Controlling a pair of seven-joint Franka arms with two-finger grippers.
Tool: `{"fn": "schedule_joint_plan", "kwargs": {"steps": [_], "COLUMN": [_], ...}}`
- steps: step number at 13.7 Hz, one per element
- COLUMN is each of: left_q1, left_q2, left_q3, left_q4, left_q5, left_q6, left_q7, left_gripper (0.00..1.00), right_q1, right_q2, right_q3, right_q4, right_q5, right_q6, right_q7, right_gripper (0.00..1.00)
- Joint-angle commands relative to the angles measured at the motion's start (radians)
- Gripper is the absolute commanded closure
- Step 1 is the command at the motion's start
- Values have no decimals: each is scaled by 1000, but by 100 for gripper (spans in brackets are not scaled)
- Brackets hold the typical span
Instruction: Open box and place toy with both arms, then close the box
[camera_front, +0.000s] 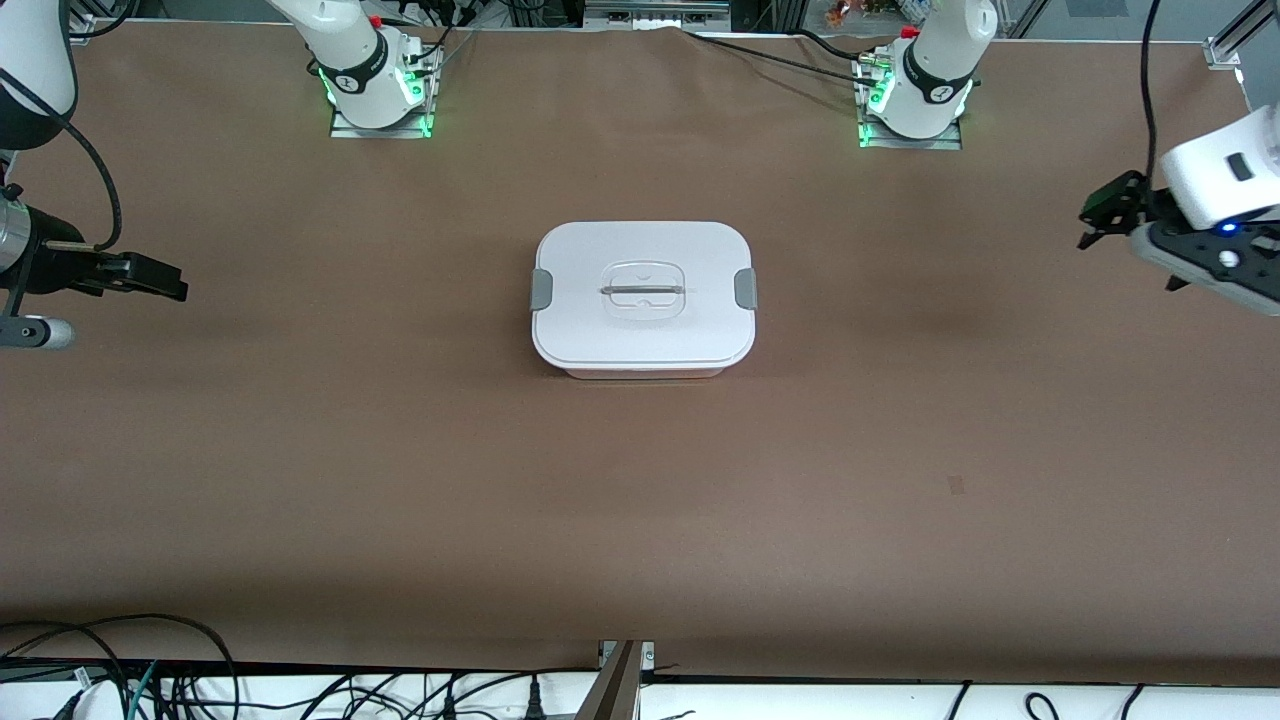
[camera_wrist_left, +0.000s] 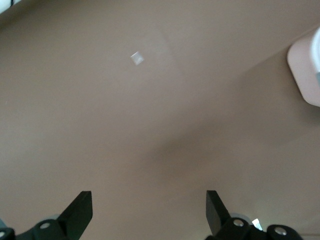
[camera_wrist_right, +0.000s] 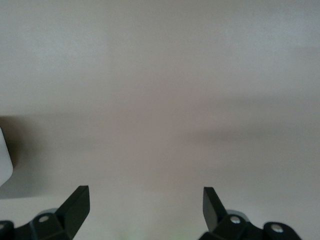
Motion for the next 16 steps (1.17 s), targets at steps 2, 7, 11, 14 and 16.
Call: {"fn": "schedule_joint_plan", "kwargs": {"steps": [2,7,11,14,16], "left_q1": [-58,-55,-51,-51,-51], "left_q2": [-114,-105,-82,-77,-77], "left_q3": [68,62,67,59,56], "left_q4": [-161,-149,-148,-148,-142], "left_q5": [-11,-11,-3,18,18], "left_q6": [92,93,136,136,136], "left_q7": [-290,-339,-339,-349,-349], "left_gripper": [0,0,0,0,0], "right_q1": [-1,-1,-1,-1,-2], "right_q2": [11,10,11,11,11], "right_q3": [-1,-1,-1,-1,-1], "right_q4": [23,23,23,23,23], "right_q5": [14,15,14,15,15], "right_q6": [-2,-2,-2,-2,-2], "right_q7": [-15,-13,-13,-13,-13], "right_gripper": [0,0,0,0,0]}}
